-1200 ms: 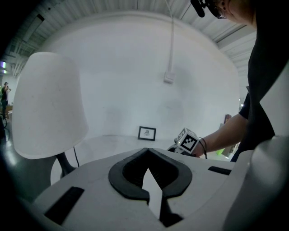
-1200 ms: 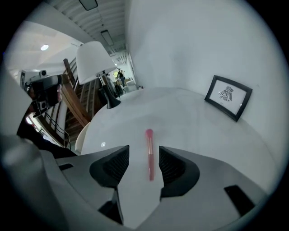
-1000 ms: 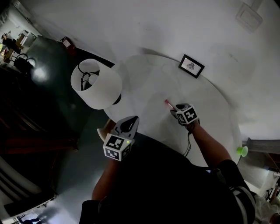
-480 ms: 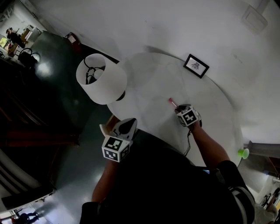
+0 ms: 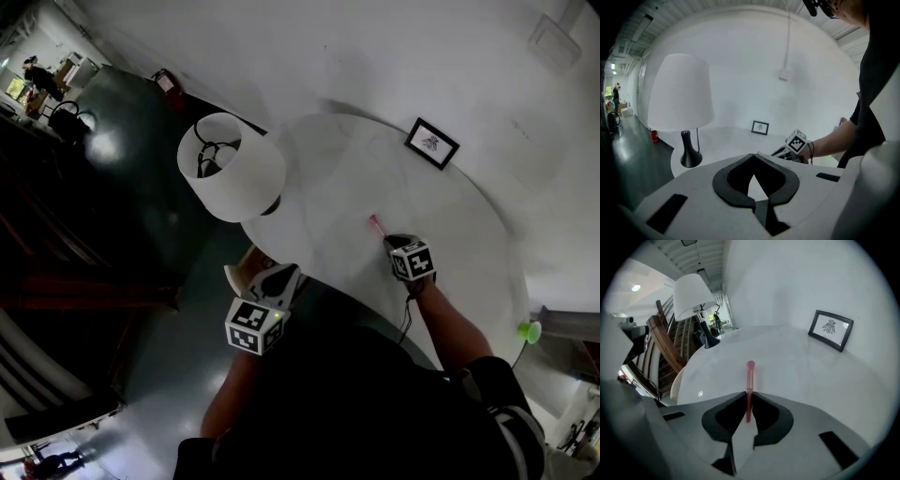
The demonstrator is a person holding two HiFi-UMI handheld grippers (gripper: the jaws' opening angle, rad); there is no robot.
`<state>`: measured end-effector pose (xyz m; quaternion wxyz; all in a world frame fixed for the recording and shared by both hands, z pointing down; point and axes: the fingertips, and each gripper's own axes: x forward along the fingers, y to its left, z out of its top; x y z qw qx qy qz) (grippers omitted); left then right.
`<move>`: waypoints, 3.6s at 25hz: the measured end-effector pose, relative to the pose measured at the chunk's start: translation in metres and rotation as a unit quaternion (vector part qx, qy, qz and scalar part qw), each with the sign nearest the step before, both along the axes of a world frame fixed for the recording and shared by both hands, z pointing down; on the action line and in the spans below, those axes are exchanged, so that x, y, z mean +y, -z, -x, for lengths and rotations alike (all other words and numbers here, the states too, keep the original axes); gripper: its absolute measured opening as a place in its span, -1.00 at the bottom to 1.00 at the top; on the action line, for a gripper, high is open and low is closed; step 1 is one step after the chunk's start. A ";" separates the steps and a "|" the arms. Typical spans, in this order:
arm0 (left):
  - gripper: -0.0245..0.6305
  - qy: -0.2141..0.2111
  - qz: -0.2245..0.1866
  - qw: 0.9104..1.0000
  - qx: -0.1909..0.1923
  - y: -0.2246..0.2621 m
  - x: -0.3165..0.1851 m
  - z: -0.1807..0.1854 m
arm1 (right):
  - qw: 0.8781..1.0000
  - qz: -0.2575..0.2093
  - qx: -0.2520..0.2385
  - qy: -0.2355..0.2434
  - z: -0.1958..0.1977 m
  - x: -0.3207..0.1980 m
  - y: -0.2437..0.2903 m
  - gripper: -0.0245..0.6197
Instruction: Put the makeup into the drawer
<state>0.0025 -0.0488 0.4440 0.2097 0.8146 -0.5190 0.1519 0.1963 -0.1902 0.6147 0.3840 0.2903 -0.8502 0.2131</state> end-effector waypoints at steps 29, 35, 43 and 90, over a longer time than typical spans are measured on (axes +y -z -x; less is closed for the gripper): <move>-0.89 0.039 -0.048 0.998 0.004 0.005 0.095 0.195 | 0.992 -0.040 -0.081 0.089 0.228 0.154 0.109 -0.79; -0.89 0.046 -0.051 0.998 0.008 0.006 0.122 0.220 | 0.990 -0.023 -0.081 0.110 0.264 0.190 0.102 -0.79; -0.89 0.065 -0.033 0.997 0.014 0.000 0.169 0.261 | 0.991 0.020 -0.087 0.098 0.306 0.212 0.067 -0.79; -0.89 0.109 0.007 0.994 -0.001 0.003 0.063 0.174 | 0.969 0.062 -0.204 0.124 0.224 0.134 0.109 -0.61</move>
